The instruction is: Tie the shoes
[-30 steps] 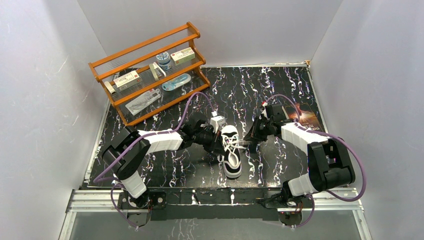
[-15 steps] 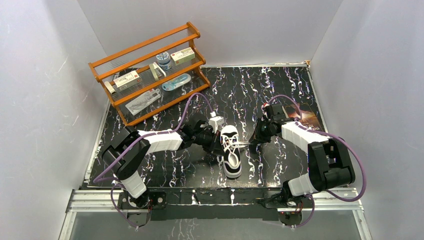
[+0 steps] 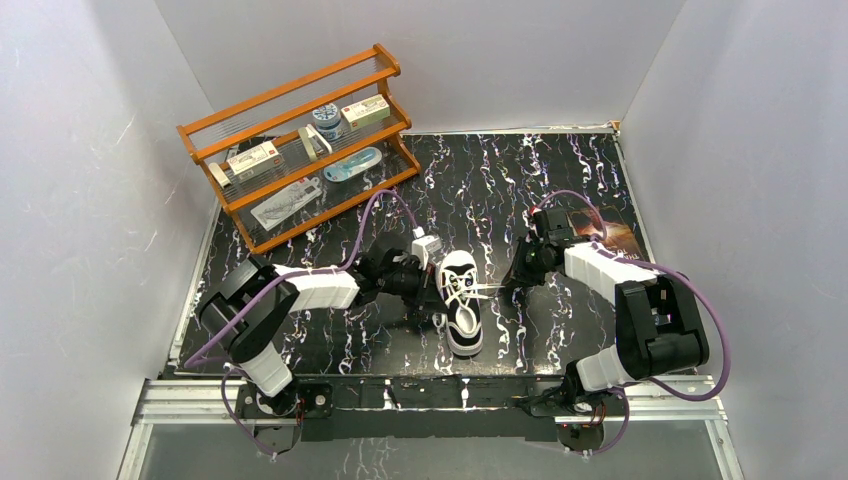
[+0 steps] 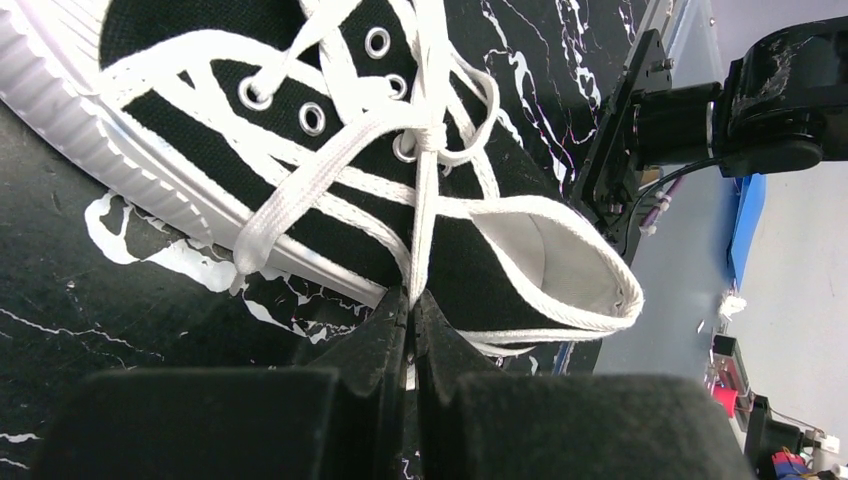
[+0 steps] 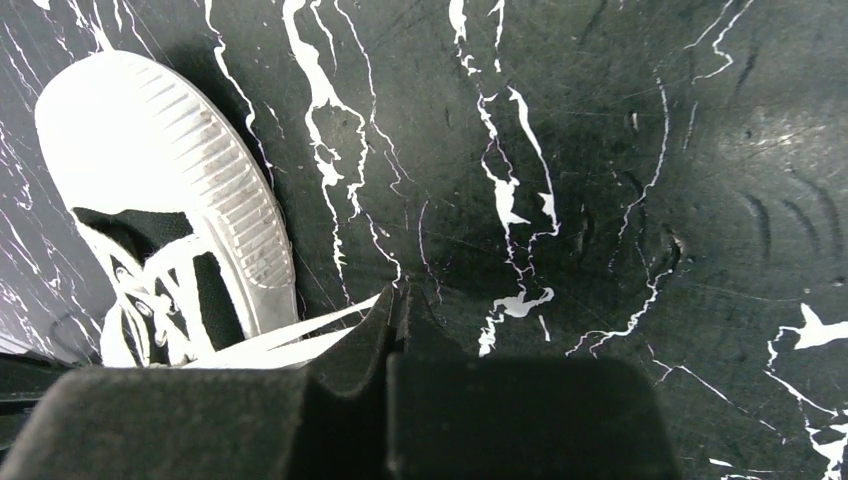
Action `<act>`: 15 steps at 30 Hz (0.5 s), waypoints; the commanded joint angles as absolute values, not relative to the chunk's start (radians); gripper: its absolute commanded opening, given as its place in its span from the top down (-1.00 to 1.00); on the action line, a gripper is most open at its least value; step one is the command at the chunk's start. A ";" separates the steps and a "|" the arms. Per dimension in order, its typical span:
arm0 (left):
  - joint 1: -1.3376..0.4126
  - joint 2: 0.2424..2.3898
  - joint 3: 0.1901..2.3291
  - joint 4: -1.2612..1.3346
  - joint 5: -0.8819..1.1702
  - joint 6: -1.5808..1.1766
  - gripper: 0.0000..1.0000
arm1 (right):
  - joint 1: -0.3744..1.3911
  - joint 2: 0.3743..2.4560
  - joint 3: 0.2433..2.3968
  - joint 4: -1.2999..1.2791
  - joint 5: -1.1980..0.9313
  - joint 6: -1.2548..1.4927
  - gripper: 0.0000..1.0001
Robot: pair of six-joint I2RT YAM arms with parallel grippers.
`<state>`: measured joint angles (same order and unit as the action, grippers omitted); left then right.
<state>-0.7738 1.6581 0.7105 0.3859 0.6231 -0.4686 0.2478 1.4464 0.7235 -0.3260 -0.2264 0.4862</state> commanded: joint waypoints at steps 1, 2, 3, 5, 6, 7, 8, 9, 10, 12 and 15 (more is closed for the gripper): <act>-0.787 1.667 0.626 0.227 0.596 -0.447 1.00 | 0.213 1.450 0.706 -0.321 -0.149 0.455 1.00; -0.787 1.663 0.619 0.225 0.596 -0.447 1.00 | 0.210 1.450 0.703 -0.319 -0.150 0.456 1.00; -0.786 1.657 0.615 0.225 0.595 -0.445 1.00 | 0.209 1.450 0.701 -0.317 -0.156 0.455 1.00; -0.787 1.647 0.604 0.248 0.608 -0.448 1.00 | 0.207 1.449 0.701 -0.317 -0.158 0.459 1.00; -0.787 1.646 0.608 0.249 0.613 -0.450 1.00 | 0.205 1.448 0.702 -0.318 -0.155 0.463 1.00; -0.787 1.649 0.614 0.240 0.615 -0.445 1.00 | 0.201 1.448 0.703 -0.321 -0.151 0.463 1.00; -0.787 1.656 0.618 0.230 0.617 -0.441 1.00 | 0.196 1.448 0.703 -0.324 -0.148 0.462 1.00; -0.787 1.660 0.617 0.226 0.617 -0.442 1.00 | 0.189 1.448 0.702 -0.324 -0.148 0.460 1.00; -0.787 1.665 0.617 0.226 0.613 -0.444 1.00 | 0.187 1.450 0.697 -0.321 -0.149 0.457 1.00; -0.787 1.677 0.626 0.237 0.620 -0.445 1.00 | 0.186 1.453 0.692 -0.313 -0.157 0.451 1.00; -0.788 1.663 0.646 0.256 0.619 -0.453 1.00 | 0.187 1.453 0.702 -0.319 -0.172 0.441 1.00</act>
